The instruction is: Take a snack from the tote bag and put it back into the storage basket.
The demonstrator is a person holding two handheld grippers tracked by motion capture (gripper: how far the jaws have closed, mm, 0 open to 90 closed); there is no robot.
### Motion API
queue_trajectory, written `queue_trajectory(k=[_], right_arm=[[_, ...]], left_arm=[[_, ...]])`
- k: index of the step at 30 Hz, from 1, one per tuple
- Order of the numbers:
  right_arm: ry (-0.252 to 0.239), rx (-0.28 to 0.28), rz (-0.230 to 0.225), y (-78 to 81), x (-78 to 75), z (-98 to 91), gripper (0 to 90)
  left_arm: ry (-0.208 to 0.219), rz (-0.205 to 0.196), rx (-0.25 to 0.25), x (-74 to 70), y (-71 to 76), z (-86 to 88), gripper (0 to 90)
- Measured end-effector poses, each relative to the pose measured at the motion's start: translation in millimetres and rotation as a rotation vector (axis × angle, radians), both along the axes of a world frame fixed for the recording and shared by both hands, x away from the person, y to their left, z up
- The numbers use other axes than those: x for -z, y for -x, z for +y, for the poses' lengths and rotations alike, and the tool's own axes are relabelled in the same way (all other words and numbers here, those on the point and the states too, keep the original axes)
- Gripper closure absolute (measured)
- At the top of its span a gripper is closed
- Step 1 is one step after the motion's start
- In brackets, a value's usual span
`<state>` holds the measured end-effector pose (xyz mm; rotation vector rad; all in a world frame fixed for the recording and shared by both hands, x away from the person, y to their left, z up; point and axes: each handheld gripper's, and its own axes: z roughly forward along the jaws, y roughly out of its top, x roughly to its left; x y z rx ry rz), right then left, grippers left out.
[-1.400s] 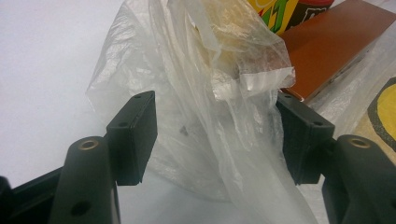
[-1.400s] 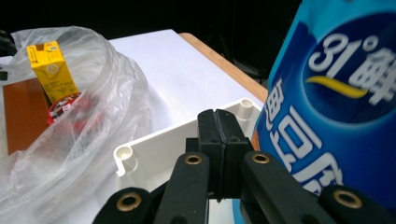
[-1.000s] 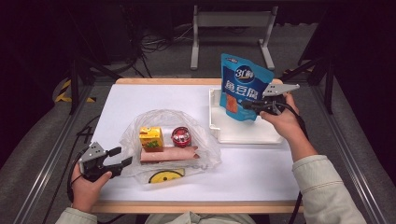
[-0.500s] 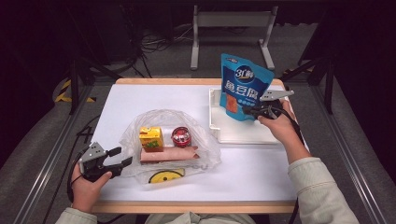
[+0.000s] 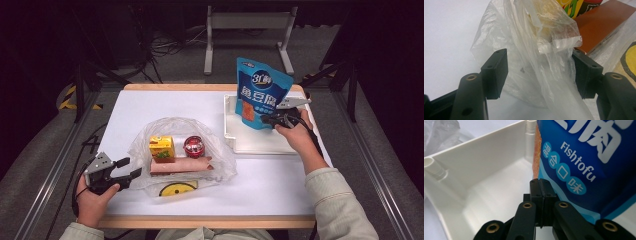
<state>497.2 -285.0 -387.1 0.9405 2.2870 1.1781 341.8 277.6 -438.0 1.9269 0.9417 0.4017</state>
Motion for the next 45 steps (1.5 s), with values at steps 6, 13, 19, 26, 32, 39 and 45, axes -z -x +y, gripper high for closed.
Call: queue_trajectory(k=[6,13,19,26,32,39,45], right_arm=[[0.020,0.045,0.002,-3.1,3.3,-2.6,90.0],[0.035,0.091,0.004,-5.5,4.3,-6.2,90.0],[0.029,0.132,0.007,-7.7,6.1,-12.2,90.0],[0.003,0.175,0.015,-10.4,8.4,-17.0,90.0],[-0.007,0.212,0.018,-12.8,9.5,-18.7,90.0],[-0.024,0.217,0.023,-12.5,10.9,-20.2,89.9],[-0.030,0.193,0.009,-7.4,4.6,-16.8,89.5]], left_arm=[[0.002,0.000,0.001,0.0,0.0,0.1,36.1],[0.003,0.002,0.003,0.1,-0.1,-0.3,36.1],[0.003,0.002,0.002,0.1,-0.1,-0.2,36.1],[0.003,0.002,0.003,0.1,-0.2,-0.2,36.1],[0.002,0.002,0.003,0.0,-0.1,-0.3,36.1],[0.002,0.001,0.002,0.0,-0.2,0.2,36.1],[0.005,-0.001,-0.001,-0.2,0.3,0.8,36.1]])
